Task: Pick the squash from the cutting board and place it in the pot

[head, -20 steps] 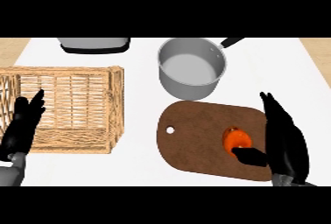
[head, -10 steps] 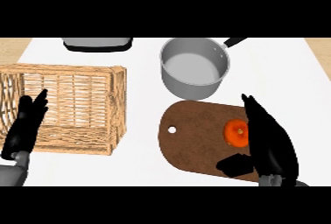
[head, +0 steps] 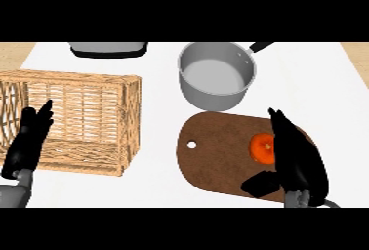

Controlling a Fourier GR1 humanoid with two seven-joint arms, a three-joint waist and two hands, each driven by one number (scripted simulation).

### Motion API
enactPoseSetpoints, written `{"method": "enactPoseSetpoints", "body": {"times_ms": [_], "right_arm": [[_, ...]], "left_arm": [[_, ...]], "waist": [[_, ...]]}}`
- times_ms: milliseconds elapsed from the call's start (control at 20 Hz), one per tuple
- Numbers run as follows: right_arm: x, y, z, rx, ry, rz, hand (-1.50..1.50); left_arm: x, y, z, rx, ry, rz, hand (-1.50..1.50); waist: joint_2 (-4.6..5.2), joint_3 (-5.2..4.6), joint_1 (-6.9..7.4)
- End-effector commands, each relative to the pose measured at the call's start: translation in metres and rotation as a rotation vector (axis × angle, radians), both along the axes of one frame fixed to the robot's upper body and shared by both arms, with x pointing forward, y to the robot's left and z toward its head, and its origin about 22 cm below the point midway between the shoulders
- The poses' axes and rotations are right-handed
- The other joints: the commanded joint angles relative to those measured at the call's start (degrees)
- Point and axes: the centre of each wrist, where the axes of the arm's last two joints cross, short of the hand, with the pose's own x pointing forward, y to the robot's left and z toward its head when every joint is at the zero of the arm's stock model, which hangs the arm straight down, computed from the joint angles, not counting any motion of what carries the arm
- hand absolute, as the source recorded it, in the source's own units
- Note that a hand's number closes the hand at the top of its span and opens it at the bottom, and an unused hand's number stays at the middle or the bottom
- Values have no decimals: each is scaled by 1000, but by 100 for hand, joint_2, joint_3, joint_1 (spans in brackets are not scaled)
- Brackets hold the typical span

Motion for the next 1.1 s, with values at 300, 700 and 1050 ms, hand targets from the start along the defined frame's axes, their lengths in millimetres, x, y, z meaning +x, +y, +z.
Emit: {"method": "enactPoseSetpoints", "body": {"times_ms": [300,700,1050], "right_arm": [[28,3,-8,-79,154,-109,-150],[48,-3,-23,-105,177,-152,-150],[55,-12,-47,-83,228,-152,-150]], "left_arm": [[0,-9,-3,-11,4,-5,0],[3,-2,5,-5,-3,-11,0],[8,-9,-6,11,9,-2,0]], "waist": [[22,-5,21],[22,-4,30],[24,-4,3]]}}
